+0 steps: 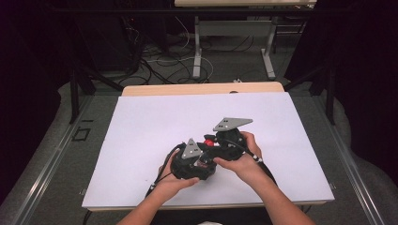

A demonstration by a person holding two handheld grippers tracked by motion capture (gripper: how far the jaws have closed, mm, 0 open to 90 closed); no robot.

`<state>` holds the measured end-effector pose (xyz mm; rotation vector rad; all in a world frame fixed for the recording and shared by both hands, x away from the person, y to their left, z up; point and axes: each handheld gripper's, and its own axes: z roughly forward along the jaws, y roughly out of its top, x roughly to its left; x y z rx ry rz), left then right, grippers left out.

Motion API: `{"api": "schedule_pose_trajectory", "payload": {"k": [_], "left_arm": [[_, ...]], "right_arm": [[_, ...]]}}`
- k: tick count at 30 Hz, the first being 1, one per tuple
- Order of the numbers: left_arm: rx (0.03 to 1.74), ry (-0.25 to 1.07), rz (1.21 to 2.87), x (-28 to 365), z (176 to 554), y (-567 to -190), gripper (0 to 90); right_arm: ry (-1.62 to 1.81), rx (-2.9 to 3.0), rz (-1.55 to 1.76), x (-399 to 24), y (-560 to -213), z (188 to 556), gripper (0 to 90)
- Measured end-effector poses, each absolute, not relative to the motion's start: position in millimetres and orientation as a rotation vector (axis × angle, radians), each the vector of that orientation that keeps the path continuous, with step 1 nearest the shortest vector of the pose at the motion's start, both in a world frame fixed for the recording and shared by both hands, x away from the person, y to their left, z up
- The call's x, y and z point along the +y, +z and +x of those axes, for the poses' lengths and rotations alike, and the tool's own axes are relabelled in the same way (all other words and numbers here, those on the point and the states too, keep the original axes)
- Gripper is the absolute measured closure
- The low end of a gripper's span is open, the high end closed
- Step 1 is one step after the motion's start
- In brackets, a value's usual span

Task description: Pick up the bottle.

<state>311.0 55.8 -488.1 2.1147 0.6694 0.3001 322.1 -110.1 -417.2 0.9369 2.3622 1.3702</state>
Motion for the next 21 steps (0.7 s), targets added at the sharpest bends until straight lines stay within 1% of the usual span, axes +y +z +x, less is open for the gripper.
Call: {"api": "schedule_pose_trajectory", "payload": {"k": [10,12,14,18,21], "left_arm": [[0.646,0.291,2.127,55,311,-488,30.6],[0.628,0.263,2.138,57,311,-487,30.6],[0.626,0.256,2.114,56,310,-487,30.6],[0.586,0.224,2.133,58,309,-484,30.4],[0.581,0.244,2.122,56,308,-484,30.4]], "right_arm": [[1.402,2.438,0.846,-117,-418,327,61.3],[1.402,2.47,0.808,-119,-417,328,61.4],[1.413,2.5,0.748,-120,-416,330,61.4],[1.441,2.579,0.526,-124,-413,335,61.3],[1.49,2.611,0.401,-128,-412,340,61.1]]}}
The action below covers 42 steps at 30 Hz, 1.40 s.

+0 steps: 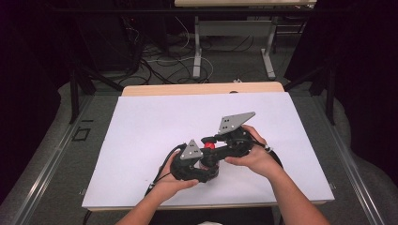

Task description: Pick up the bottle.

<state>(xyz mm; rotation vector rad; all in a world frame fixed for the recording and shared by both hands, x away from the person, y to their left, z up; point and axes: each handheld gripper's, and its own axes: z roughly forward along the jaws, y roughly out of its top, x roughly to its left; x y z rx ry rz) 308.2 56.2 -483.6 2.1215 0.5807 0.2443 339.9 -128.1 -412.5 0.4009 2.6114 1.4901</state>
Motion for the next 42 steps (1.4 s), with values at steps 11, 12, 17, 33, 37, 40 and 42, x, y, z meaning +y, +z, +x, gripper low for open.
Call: {"api": "schedule_pose_trajectory", "payload": {"k": [11,12,17,33,37,40,42], "left_arm": [[0.642,0.254,2.094,57,309,-482,30.3],[0.642,0.254,2.094,57,309,-482,30.3],[0.663,0.246,2.089,57,309,-482,30.3],[0.623,0.237,2.1,57,307,-482,30.3],[0.642,0.262,2.097,59,309,-481,30.3],[0.654,0.263,2.086,60,309,-481,30.3],[0.659,0.263,2.085,60,309,-482,30.3]], "right_arm": [[1.41,2.414,0.733,-119,-411,320,50.7],[1.405,2.39,0.751,-117,-411,319,50.7],[1.372,2.325,0.811,-113,-412,314,55.8],[1.467,2.592,0.365,-129,-407,339,56.1],[1.407,2.443,0.575,-124,-407,323,48.5],[1.424,2.365,0.678,-119,-411,318,47.3],[1.416,2.338,0.714,-116,-413,317,47.2]]}}
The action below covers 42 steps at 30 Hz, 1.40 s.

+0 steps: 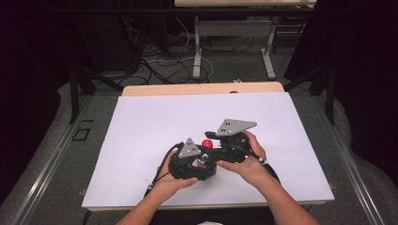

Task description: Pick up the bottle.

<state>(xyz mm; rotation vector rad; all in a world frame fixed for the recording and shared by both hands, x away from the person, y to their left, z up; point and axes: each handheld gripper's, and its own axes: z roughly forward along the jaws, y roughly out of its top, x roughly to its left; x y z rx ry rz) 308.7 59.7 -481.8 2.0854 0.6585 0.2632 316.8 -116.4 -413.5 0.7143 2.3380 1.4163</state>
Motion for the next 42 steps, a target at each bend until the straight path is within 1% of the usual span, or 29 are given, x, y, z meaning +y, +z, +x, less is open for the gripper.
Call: {"api": "schedule_pose_trajectory", "payload": {"k": [5,7,9,10,11,12,16,21,23,28,29,30,31,34,38,42], "left_arm": [[0.667,0.252,2.102,61,310,-482,30.3],[0.676,0.268,2.091,60,310,-483,30.3],[0.68,0.273,2.087,61,310,-483,30.4],[0.679,0.27,2.087,61,310,-483,30.4],[0.677,0.268,2.088,60,310,-483,30.4],[0.671,0.252,2.1,61,310,-482,30.4],[0.66,0.264,2.1,61,309,-483,30.4],[0.626,0.255,2.105,60,308,-483,30.3],[0.616,0.232,2.116,59,308,-482,30.3],[0.646,0.24,2.101,57,307,-483,30.3],[0.654,0.243,2.099,57,307,-483,30.3],[0.656,0.235,2.111,58,307,-482,30.3],[0.667,0.25,2.095,58,307,-483,30.3],[0.679,0.266,2.085,57,307,-483,30.3],[0.691,0.276,2.09,56,306,-482,30.3],[0.689,0.285,2.086,55,306,-483,30.3]], "right_arm": [[1.431,2.272,0.753,-114,-417,315,48.1],[1.412,2.254,0.77,-113,-417,313,49.1],[1.416,2.241,0.793,-114,-416,310,53.7],[1.416,2.241,0.793,-114,-416,310,53.7],[1.425,2.255,0.784,-114,-415,307,60.6],[1.431,2.256,0.777,-114,-415,307,60.8],[1.439,2.333,0.707,-117,-413,313,61.3],[1.458,2.5,0.462,-126,-408,327,61.3],[1.457,2.545,0.429,-129,-406,331,61.3],[1.443,2.517,0.479,-128,-406,329,60.7],[1.415,2.469,0.56,-125,-407,324,59.0],[1.415,2.469,0.56,-125,-407,324,59.0],[1.381,2.431,0.666,-122,-405,318,57.4],[1.394,2.389,0.793,-118,-405,312,55.4],[1.366,2.369,0.857,-115,-404,310,55.5],[1.331,2.344,0.931,-111,-403,309,59.5]]}}
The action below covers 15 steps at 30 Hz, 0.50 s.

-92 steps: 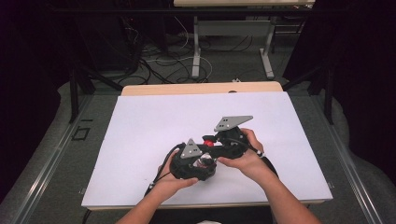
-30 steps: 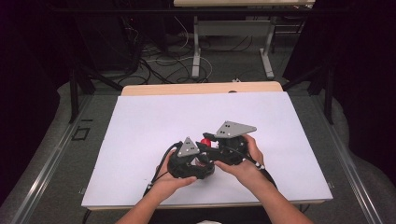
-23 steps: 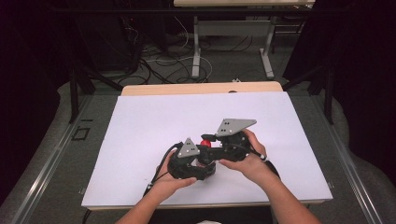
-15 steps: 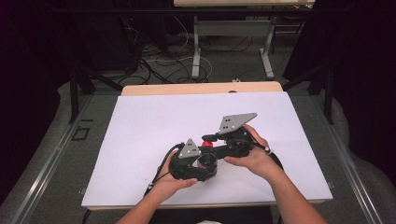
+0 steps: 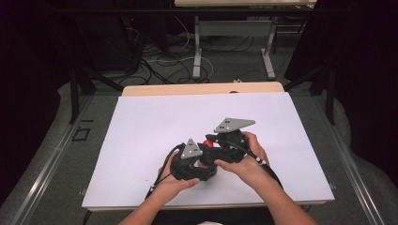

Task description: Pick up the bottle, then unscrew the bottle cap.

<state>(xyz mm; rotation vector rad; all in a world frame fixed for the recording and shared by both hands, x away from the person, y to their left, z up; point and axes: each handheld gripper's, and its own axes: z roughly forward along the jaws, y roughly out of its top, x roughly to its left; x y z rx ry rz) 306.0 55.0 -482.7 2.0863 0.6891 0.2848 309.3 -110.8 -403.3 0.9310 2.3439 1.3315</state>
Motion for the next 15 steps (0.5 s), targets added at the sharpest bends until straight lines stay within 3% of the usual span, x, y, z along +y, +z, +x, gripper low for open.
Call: {"api": "schedule_pose_trajectory", "payload": {"k": [7,15], "left_arm": [[0.673,0.283,2.097,54,305,-483,30.3],[0.647,0.258,2.094,54,304,-481,30.3]], "right_arm": [[1.305,2.404,0.89,-114,-402,312,61.2],[1.342,2.608,0.553,-124,-396,331,61.4]]}}
